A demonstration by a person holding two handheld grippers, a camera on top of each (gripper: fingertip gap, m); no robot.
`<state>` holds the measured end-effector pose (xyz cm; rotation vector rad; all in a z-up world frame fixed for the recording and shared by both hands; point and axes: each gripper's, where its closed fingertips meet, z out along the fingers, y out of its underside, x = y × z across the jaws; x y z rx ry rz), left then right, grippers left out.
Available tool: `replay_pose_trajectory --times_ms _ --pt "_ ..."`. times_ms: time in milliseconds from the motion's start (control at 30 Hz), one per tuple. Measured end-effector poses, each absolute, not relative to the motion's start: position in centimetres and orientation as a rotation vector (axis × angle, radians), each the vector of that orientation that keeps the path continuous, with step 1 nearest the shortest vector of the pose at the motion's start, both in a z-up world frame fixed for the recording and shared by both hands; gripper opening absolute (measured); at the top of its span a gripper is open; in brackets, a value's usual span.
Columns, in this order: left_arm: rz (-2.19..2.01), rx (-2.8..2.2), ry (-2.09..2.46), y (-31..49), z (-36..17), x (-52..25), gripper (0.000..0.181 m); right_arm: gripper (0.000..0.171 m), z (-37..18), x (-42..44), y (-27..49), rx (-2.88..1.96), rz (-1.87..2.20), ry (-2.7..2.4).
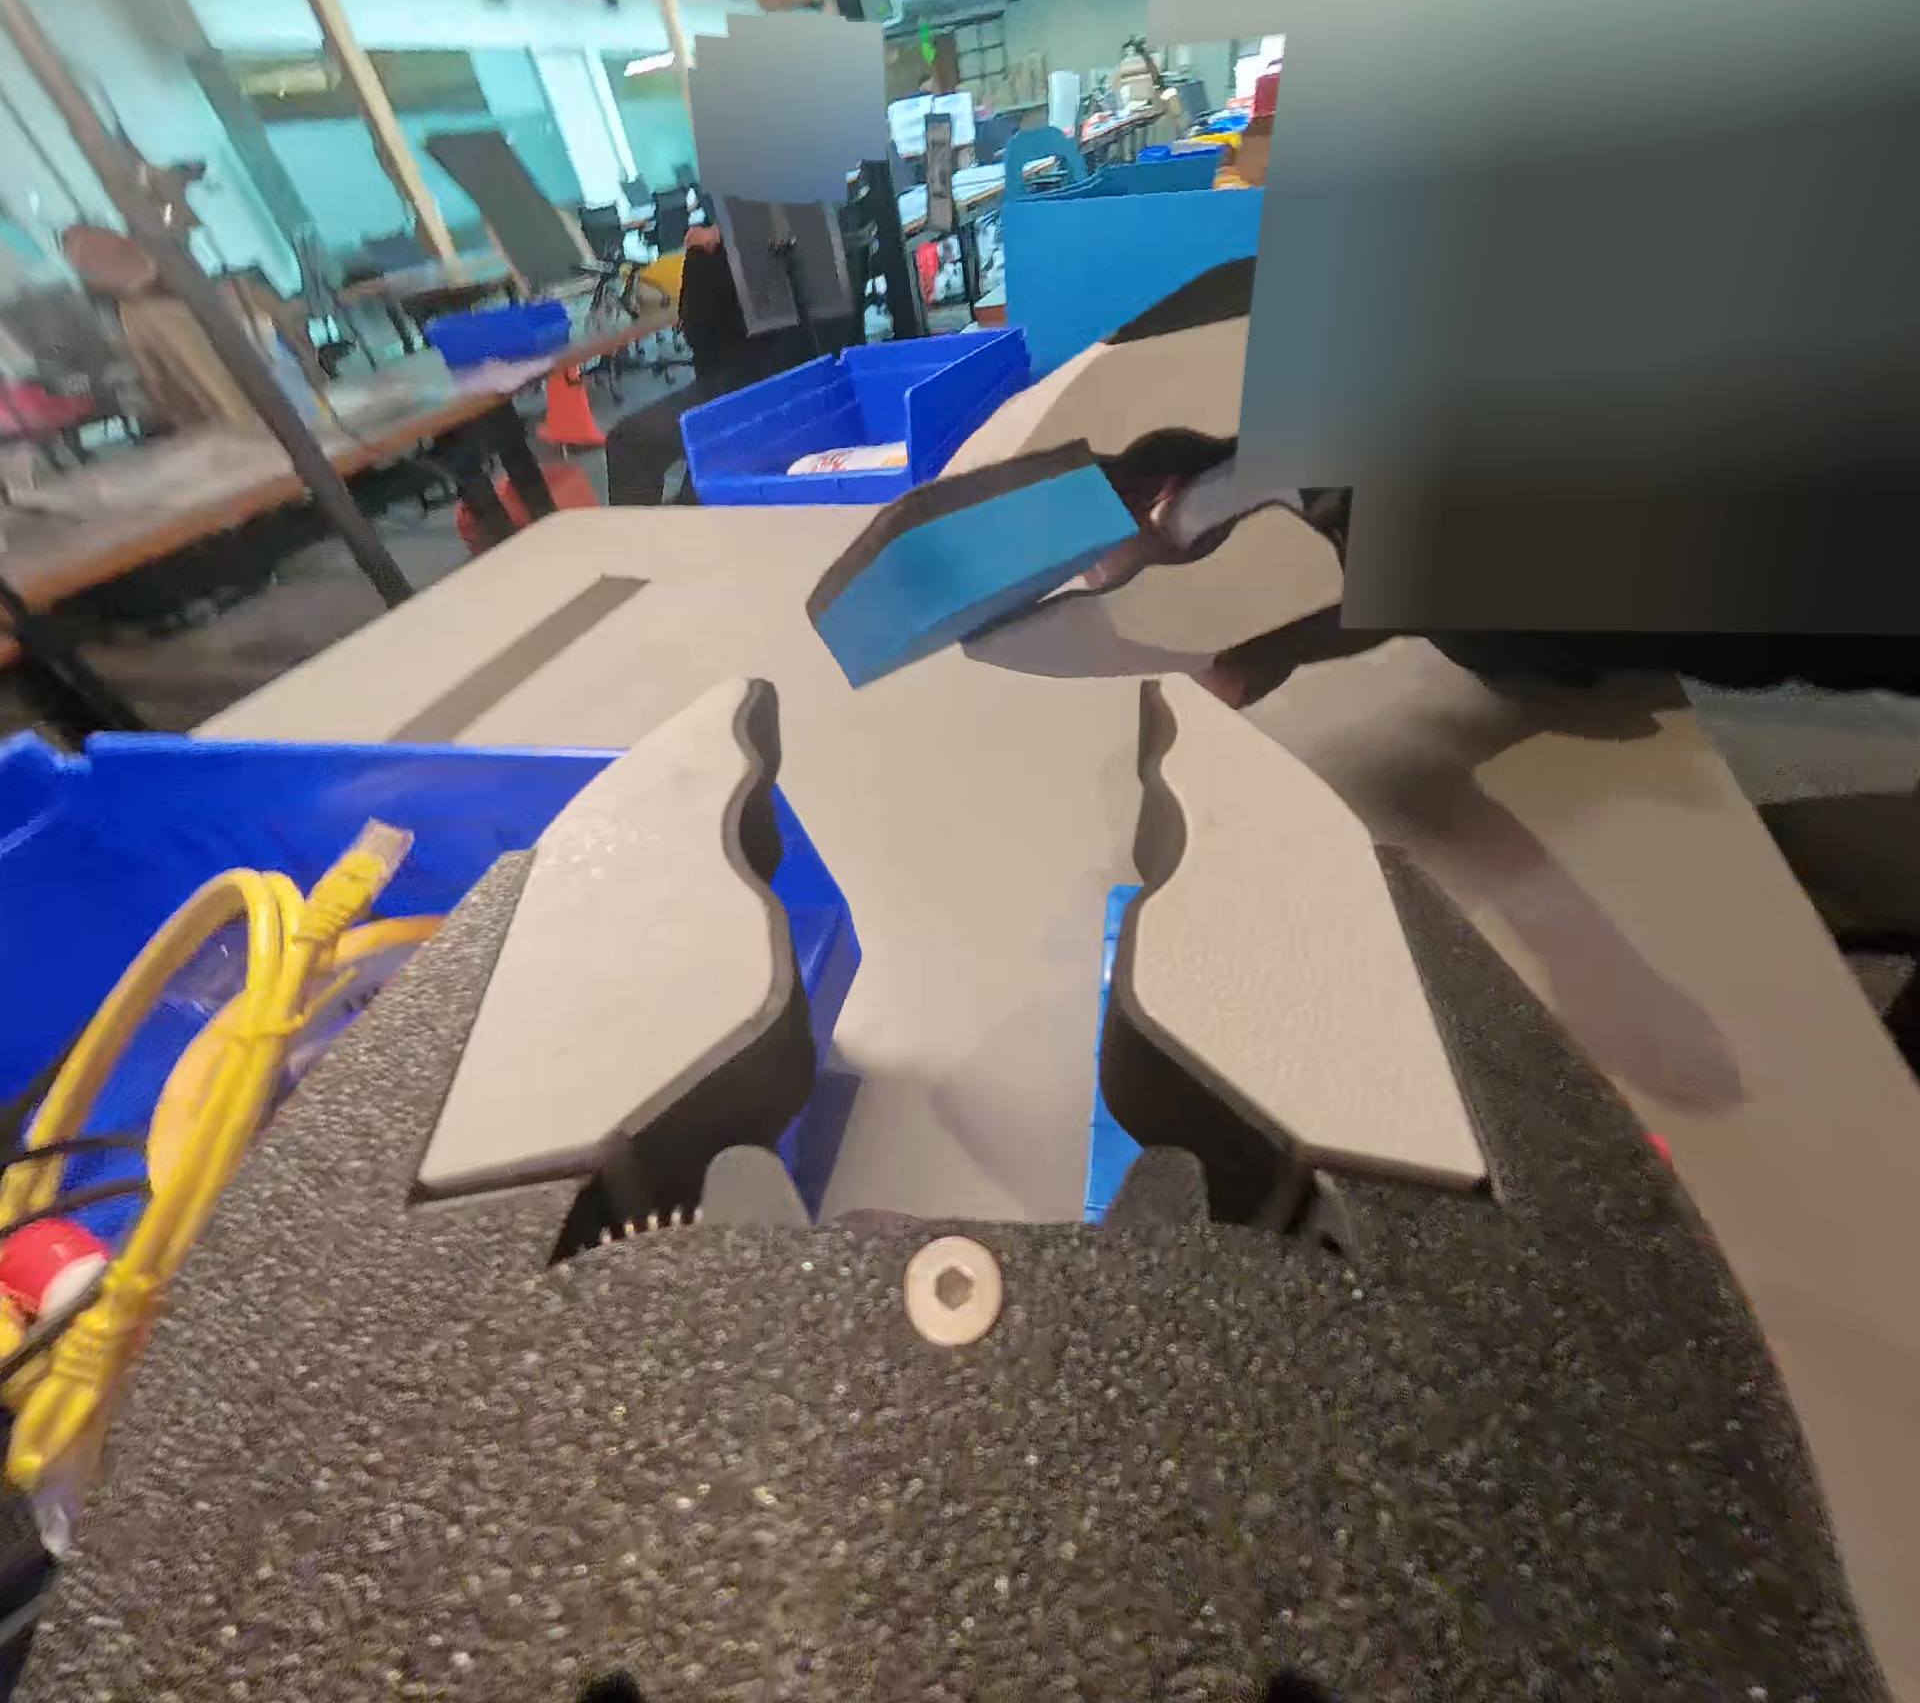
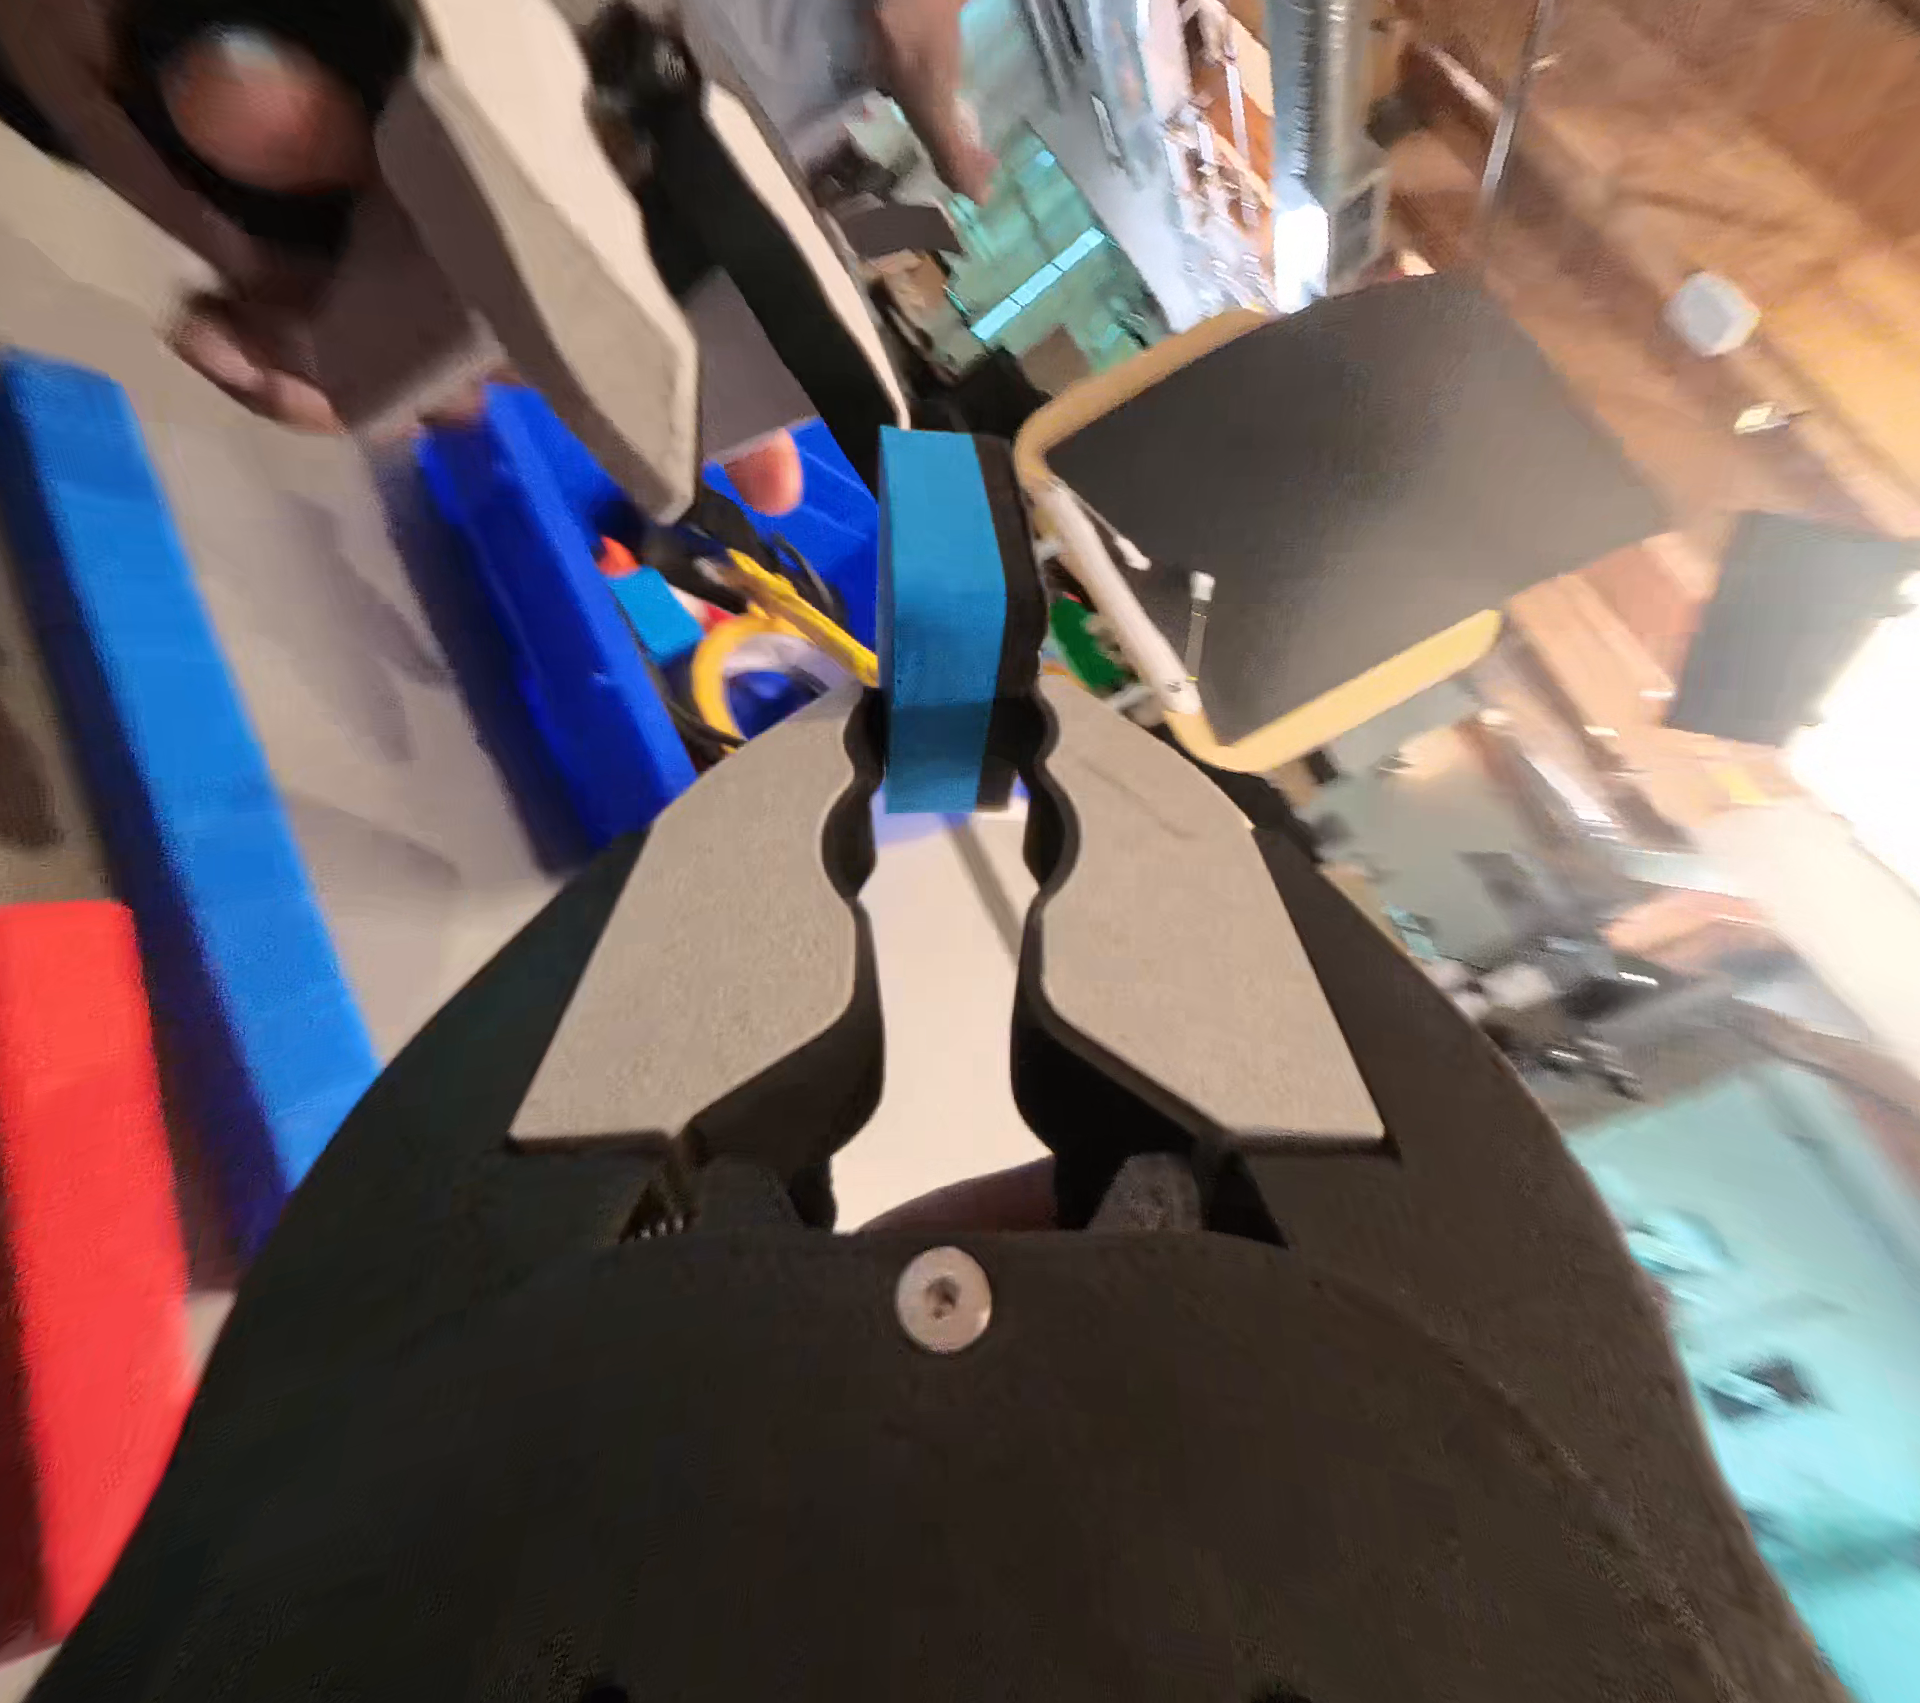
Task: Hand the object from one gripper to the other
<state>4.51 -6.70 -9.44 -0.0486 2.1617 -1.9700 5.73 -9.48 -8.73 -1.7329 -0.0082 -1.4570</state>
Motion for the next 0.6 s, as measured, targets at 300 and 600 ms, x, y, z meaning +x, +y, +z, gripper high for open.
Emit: replay_pose_trajectory --times_ms 300,600 --pt "-1.772 -0.444 2.133 -7.7 -10.5 5.8 0.073 0.025 -10.1 7.5 -10.3 -1.835 -1.932 -0.08" --pt "-1.751 -0.494 2.113 -8.1 -11.8 5.7 0.061 0.025 -10.6 6.1 -8.1 -1.815 -2.075 -0.265"
